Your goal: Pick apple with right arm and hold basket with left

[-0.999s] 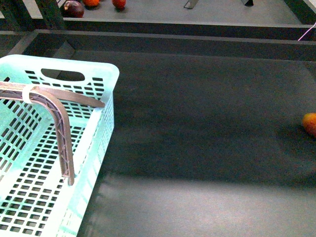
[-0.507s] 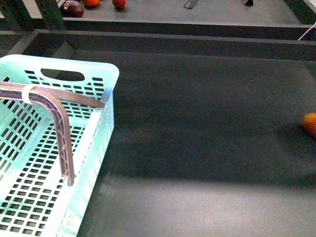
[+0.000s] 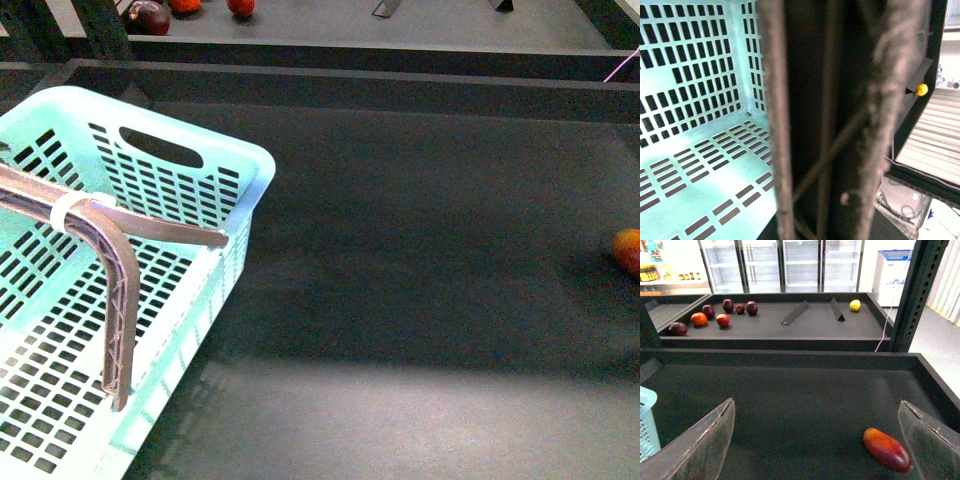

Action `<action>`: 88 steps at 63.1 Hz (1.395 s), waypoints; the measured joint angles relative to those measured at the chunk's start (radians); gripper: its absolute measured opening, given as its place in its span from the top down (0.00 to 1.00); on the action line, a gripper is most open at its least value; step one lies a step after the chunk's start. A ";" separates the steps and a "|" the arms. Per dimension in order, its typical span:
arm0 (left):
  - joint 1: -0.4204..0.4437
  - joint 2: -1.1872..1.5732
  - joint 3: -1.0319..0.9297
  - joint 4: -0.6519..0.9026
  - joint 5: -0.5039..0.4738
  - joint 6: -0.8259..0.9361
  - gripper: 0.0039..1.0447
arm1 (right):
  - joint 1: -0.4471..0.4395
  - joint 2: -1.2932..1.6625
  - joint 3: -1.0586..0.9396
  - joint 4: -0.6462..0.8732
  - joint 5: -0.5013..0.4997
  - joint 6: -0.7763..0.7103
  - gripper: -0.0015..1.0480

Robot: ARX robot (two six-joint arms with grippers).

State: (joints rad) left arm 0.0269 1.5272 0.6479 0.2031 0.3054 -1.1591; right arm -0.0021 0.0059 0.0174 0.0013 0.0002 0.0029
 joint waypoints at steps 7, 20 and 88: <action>-0.073 -0.027 0.055 -0.046 0.000 0.008 0.94 | 0.000 0.000 0.000 0.000 0.000 0.000 0.09; -0.257 -0.050 0.161 -0.099 -0.002 0.004 0.94 | 0.000 0.000 0.000 0.000 0.000 0.000 0.09; -0.550 -0.060 0.280 -0.120 -0.018 -0.031 0.94 | -0.214 0.373 0.134 -0.309 -0.104 0.044 0.09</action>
State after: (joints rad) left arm -0.5236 1.4673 0.9279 0.0830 0.2871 -1.1896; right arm -0.2161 0.3790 0.1509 -0.3080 -0.1036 0.0467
